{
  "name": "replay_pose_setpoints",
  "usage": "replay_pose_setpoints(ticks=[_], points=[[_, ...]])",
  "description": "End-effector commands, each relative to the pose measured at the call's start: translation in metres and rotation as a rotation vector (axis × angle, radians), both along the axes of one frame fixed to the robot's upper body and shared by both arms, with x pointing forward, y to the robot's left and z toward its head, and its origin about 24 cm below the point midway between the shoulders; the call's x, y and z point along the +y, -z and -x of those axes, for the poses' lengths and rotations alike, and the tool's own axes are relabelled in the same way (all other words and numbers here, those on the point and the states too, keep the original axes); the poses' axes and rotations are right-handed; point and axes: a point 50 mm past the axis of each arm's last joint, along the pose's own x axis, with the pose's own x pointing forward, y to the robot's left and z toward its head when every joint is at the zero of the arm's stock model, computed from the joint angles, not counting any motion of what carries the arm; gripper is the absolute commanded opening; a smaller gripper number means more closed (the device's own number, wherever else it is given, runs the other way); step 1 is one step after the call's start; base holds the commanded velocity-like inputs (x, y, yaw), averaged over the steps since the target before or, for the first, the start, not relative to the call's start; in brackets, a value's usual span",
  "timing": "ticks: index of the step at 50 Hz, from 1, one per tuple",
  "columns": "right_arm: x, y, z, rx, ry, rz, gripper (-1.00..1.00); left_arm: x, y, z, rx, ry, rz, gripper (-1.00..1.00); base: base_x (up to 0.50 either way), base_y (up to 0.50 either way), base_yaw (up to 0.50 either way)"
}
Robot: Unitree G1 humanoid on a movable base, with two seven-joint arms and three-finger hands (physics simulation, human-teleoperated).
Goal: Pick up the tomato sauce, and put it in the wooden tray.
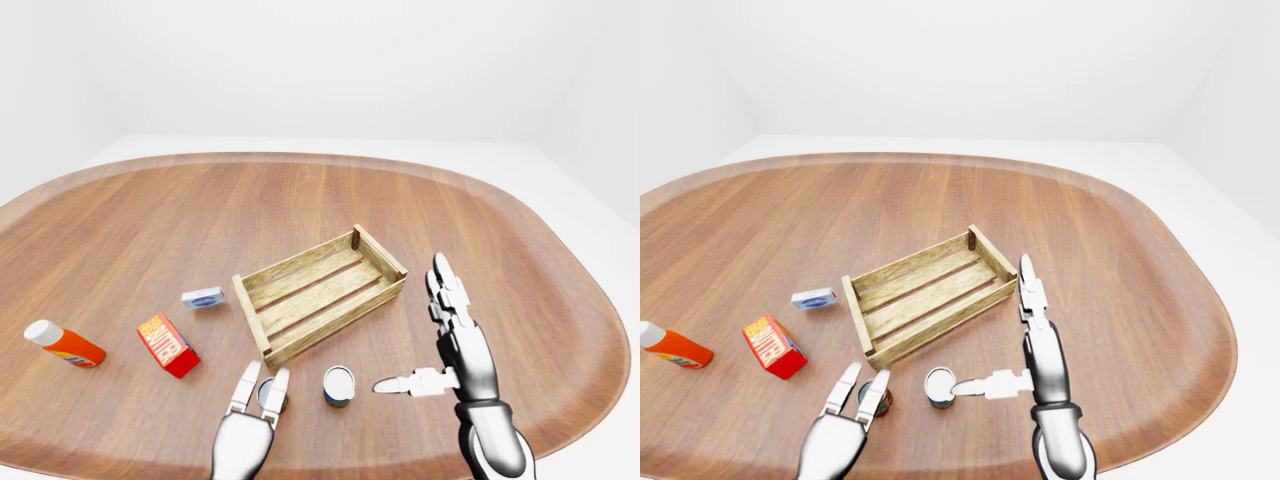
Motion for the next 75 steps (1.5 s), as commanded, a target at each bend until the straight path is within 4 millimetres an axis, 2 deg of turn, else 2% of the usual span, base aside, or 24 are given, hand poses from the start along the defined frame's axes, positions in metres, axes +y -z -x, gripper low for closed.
replay_pose_setpoints(ticks=[1,67,68,69,70,71,72,75], points=[[0.0001,0.0005,0.0002,0.002,0.000,0.002,1.00,0.0020,0.0041,-0.0041,0.014,-0.012,0.008,1.00,0.21,-0.03,0.00],[0.0029,0.0029,-0.0013,0.010,-0.007,0.019,1.00,0.0008,0.0105,-0.0109,0.037,-0.007,0.031,1.00,0.21,-0.03,0.00],[0.0031,0.0030,-0.0011,0.011,-0.008,0.019,1.00,0.0004,0.0108,-0.0108,0.039,-0.006,0.033,0.00,0.21,-0.03,0.00],[0.0031,0.0030,-0.0011,0.011,-0.009,0.020,1.00,0.0000,0.0111,-0.0109,0.040,-0.005,0.034,0.26,0.21,-0.03,0.00],[0.0028,0.0032,-0.0014,0.011,-0.008,0.018,1.00,-0.0002,0.0135,-0.0109,0.051,-0.006,0.031,-0.22,0.21,-0.03,0.00],[0.0028,0.0032,-0.0014,0.011,-0.008,0.018,1.00,-0.0002,0.0138,-0.0109,0.052,-0.006,0.031,-0.22,0.21,-0.03,0.00],[0.0025,0.0032,-0.0011,0.011,-0.008,0.017,1.00,-0.0003,0.0134,-0.0107,0.051,-0.007,0.037,-1.00,0.21,-0.03,0.00],[0.0028,0.0034,-0.0001,0.014,-0.008,0.019,1.00,-0.0002,0.0139,-0.0098,0.054,-0.008,0.033,-1.00,0.21,-0.03,0.00]])
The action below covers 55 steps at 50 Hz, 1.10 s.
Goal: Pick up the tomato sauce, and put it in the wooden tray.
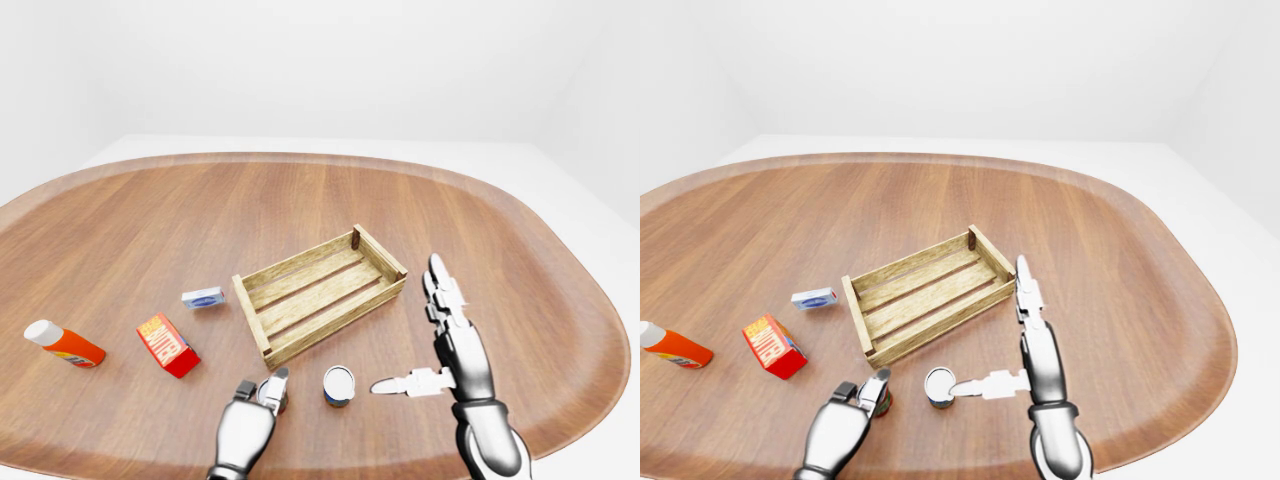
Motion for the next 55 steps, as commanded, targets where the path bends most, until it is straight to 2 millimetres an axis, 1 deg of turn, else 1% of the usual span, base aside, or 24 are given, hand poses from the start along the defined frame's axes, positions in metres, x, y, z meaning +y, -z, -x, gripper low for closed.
replay_pose_setpoints(ticks=[1,32,33,35,36,38,42,44,46,52,55], points=[[0.000,0.001,0.001,0.005,-0.001,0.003,1.00,0.000,0.009,0.007,0.048,0.006,-0.021,-1.00,0.21,-0.03,0.00],[0.001,0.000,0.001,0.000,-0.002,0.006,1.00,0.002,0.005,0.003,0.028,-0.007,-0.001,-1.00,0.21,-0.03,0.00],[0.001,0.000,0.001,0.001,-0.002,0.006,1.00,0.001,0.000,0.003,0.009,-0.006,0.025,-1.00,0.20,-0.03,0.00],[0.001,0.000,0.001,0.001,-0.002,0.006,1.00,0.000,-0.004,0.003,-0.004,-0.001,0.041,-1.00,0.21,-0.03,0.00],[0.001,0.000,0.000,0.001,-0.002,0.007,1.00,0.000,-0.014,0.003,-0.040,0.009,0.073,-1.00,0.20,-0.03,0.00],[0.001,0.000,0.001,0.002,-0.003,0.008,1.00,0.002,-0.028,0.001,-0.097,-0.012,0.099,-1.00,0.21,-0.03,0.00],[0.001,0.001,0.001,0.003,-0.002,0.009,1.00,0.008,-0.051,-0.007,-0.203,-0.070,0.147,-1.00,0.21,-0.03,0.00],[0.001,0.001,0.001,0.003,-0.002,0.009,1.00,0.009,-0.055,-0.010,-0.225,-0.077,0.136,-1.00,0.21,-0.03,0.00],[0.001,0.001,0.001,0.003,-0.002,0.009,1.00,0.012,-0.061,-0.008,-0.232,-0.091,0.131,-1.00,0.21,-0.03,0.00],[0.002,0.001,0.000,0.003,-0.003,0.010,1.00,0.013,-0.060,0.000,-0.233,-0.084,0.081,-1.00,0.21,-0.03,0.00],[0.002,0.001,0.000,0.003,-0.005,0.013,1.00,0.012,-0.065,0.003,-0.254,-0.082,0.081,-1.00,0.21,-0.03,0.00]])
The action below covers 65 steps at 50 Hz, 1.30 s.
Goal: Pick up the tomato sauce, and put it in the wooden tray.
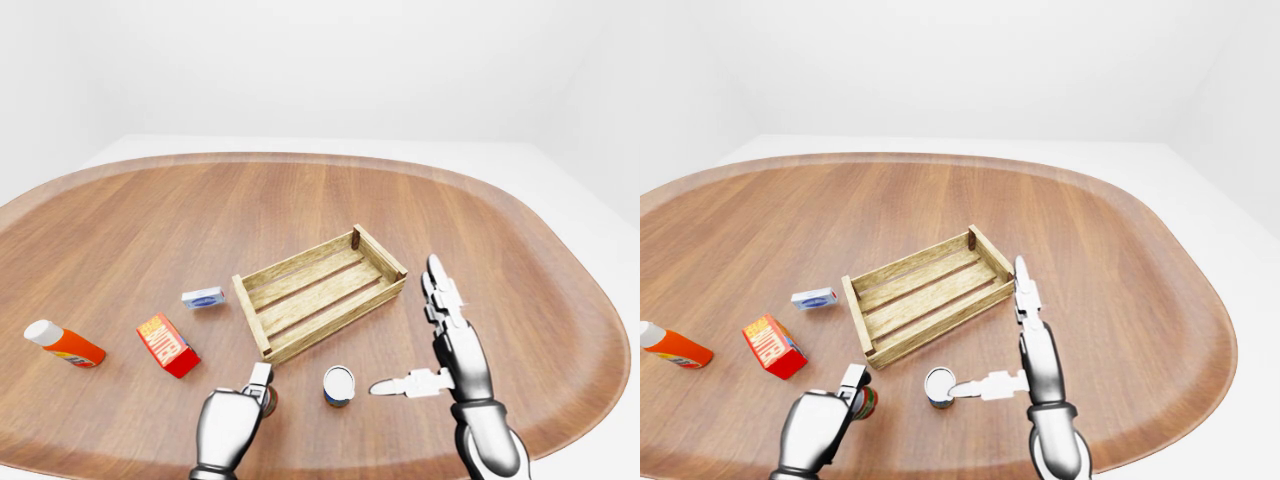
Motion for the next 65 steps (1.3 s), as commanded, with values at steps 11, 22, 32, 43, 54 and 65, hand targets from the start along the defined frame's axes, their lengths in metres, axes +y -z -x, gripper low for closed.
replay_pose_setpoints(ticks=[11,22,32,43,54,65], points=[[0.000,0.001,-0.001,0.000,-0.003,0.003,1.00,0.002,-0.044,0.010,-0.145,-0.025,-0.034,-1.00,0.21,-0.03,0.00],[0.001,0.001,-0.002,0.001,-0.003,0.006,1.00,0.002,-0.082,0.004,-0.212,-0.071,-0.011,-1.00,0.21,-0.03,0.00],[0.001,0.001,-0.002,0.002,-0.003,0.007,1.00,0.013,-0.115,-0.008,-0.224,-0.170,0.082,-1.00,0.21,-0.03,0.00],[0.001,0.002,-0.003,0.003,-0.003,0.006,1.00,0.013,-0.145,-0.046,-0.138,-0.124,0.314,-1.00,0.21,-0.03,0.00],[0.003,0.002,-0.001,0.004,-0.007,0.015,1.00,-0.011,-0.172,-0.076,-0.149,0.047,0.324,-1.00,0.21,-0.03,0.00],[0.002,0.002,-0.004,0.003,-0.005,0.012,1.00,-0.044,-0.193,-0.116,-0.157,0.190,0.265,-1.00,0.21,-0.03,0.00]])
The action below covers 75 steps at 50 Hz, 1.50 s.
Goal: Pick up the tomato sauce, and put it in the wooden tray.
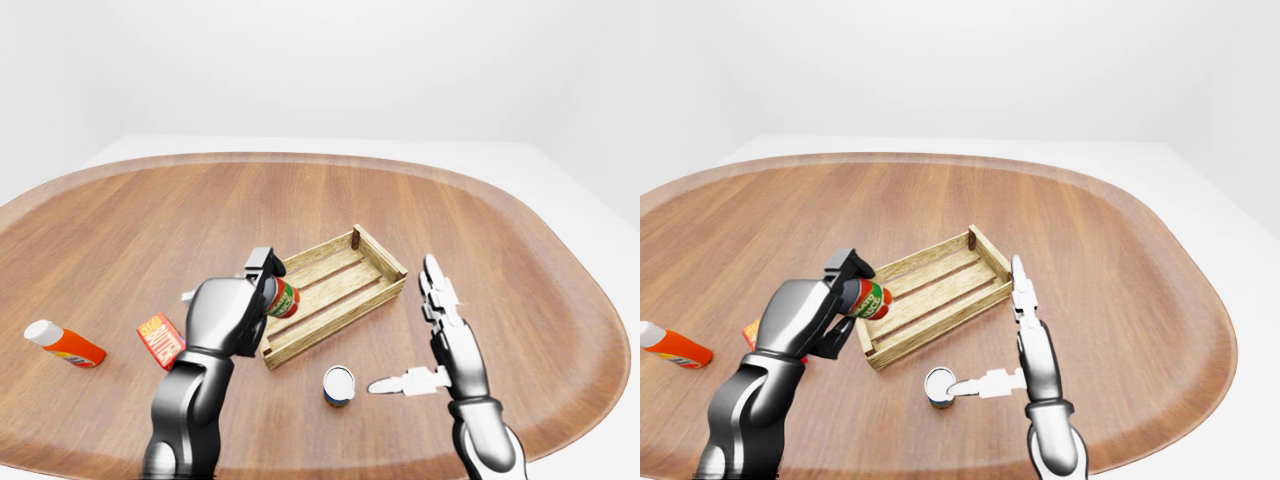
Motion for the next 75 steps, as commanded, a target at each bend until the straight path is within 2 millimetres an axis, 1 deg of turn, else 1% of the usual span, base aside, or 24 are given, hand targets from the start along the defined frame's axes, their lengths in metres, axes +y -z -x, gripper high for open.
replay_pose_setpoints(ticks=[1,5,7,10,13,19,24,26,28,29,30,32,34,37,38,46,54,60,75], points=[[0.000,0.000,-0.001,0.000,0.000,0.001,1.00,-0.029,-0.028,-0.039,-0.042,0.131,-0.050,-1.00,0.21,-0.03,0.00],[0.000,0.000,-0.001,0.000,0.000,0.001,1.00,-0.031,-0.031,-0.060,-0.051,0.099,-0.042,-1.00,0.21,-0.03,0.00],[0.000,0.001,-0.001,0.001,0.000,0.002,1.00,-0.033,-0.036,-0.070,-0.044,0.098,-0.020,-1.00,0.21,-0.03,0.00],[0.000,0.001,-0.001,0.002,0.002,0.002,1.00,-0.035,-0.037,-0.086,-0.021,0.092,-0.006,-1.00,0.21,-0.03,0.00],[0.000,0.001,-0.002,0.001,0.002,0.001,1.00,-0.038,-0.038,-0.105,-0.021,0.049,-0.016,-1.00,0.21,-0.03,0.00],[-0.001,0.001,-0.001,0.002,0.001,0.002,1.00,-0.045,-0.036,-0.122,-0.007,0.045,-0.005,-1.00,0.21,-0.03,0.00],[-0.001,0.001,-0.002,0.002,0.001,0.001,1.00,-0.051,-0.019,-0.138,0.009,0.017,-0.054,-1.00,0.21,-0.03,0.00],[-0.001,0.001,-0.003,0.002,0.000,0.003,1.00,-0.053,-0.016,-0.146,0.012,0.016,-0.047,-1.00,0.21,-0.03,0.00],[-0.001,0.001,-0.004,0.002,0.000,0.002,1.00,-0.055,-0.013,-0.155,0.017,0.011,-0.050,-1.00,0.21,-0.03,0.00],[-0.001,0.001,-0.004,0.000,0.000,0.000,1.00,-0.057,-0.006,-0.162,0.027,-0.001,-0.063,-1.00,0.21,-0.03,0.00],[-0.001,0.001,-0.004,0.000,0.000,0.000,1.00,-0.057,-0.006,-0.163,0.028,-0.001,-0.063,-1.00,0.21,-0.03,0.00],[-0.001,0.000,-0.003,0.000,0.001,-0.001,1.00,-0.059,0.003,-0.169,0.033,-0.018,-0.099,-1.00,0.21,-0.03,0.00],[-0.001,0.000,-0.003,0.000,0.001,0.000,1.00,-0.064,0.018,-0.170,0.074,0.010,-0.118,-1.00,0.21,-0.03,0.00],[-0.001,0.001,-0.004,0.001,0.000,0.001,1.00,-0.068,0.027,-0.174,0.086,0.006,-0.135,-1.00,0.21,-0.03,0.00],[-0.001,0.001,-0.003,0.000,-0.001,0.002,1.00,-0.070,0.033,-0.175,0.100,0.012,-0.140,-1.00,0.21,-0.03,0.00],[-0.002,0.000,-0.003,0.000,0.001,0.000,1.00,-0.071,0.053,-0.177,0.156,0.006,-0.174,-1.00,0.21,-0.03,0.00],[-0.001,0.001,-0.003,0.001,0.001,0.002,1.00,-0.074,0.065,-0.174,0.199,0.026,-0.152,-1.00,0.21,-0.03,0.00],[-0.002,0.001,-0.002,0.001,0.001,0.002,1.00,-0.071,0.074,-0.171,0.220,-0.009,-0.182,-1.00,0.21,-0.03,0.00],[-0.001,0.001,-0.003,0.003,0.000,0.006,1.00,-0.071,0.092,-0.162,0.274,-0.008,-0.189,-1.00,0.21,-0.03,0.00]])
